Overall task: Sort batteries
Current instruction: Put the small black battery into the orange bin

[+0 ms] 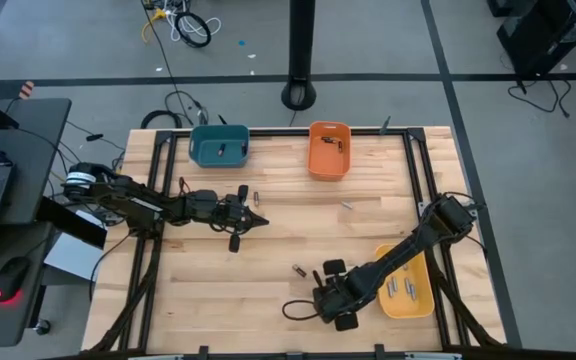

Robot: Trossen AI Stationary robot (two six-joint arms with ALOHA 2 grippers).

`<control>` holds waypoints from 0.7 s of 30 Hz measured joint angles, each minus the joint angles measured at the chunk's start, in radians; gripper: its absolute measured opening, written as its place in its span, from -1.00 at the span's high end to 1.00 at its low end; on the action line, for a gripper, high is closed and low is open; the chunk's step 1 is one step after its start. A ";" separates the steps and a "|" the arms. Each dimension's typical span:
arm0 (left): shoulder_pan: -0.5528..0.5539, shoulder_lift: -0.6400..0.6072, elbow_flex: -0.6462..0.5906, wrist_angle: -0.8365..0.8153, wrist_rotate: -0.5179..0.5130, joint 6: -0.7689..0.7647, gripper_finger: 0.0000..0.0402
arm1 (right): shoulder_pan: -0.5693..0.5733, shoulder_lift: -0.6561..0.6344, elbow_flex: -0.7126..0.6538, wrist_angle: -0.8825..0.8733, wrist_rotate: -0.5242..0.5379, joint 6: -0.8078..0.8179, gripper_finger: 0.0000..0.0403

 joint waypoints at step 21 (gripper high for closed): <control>0.000 0.000 0.000 0.000 0.000 0.003 0.95 | 0.003 0.005 0.114 -0.307 -0.045 0.338 0.18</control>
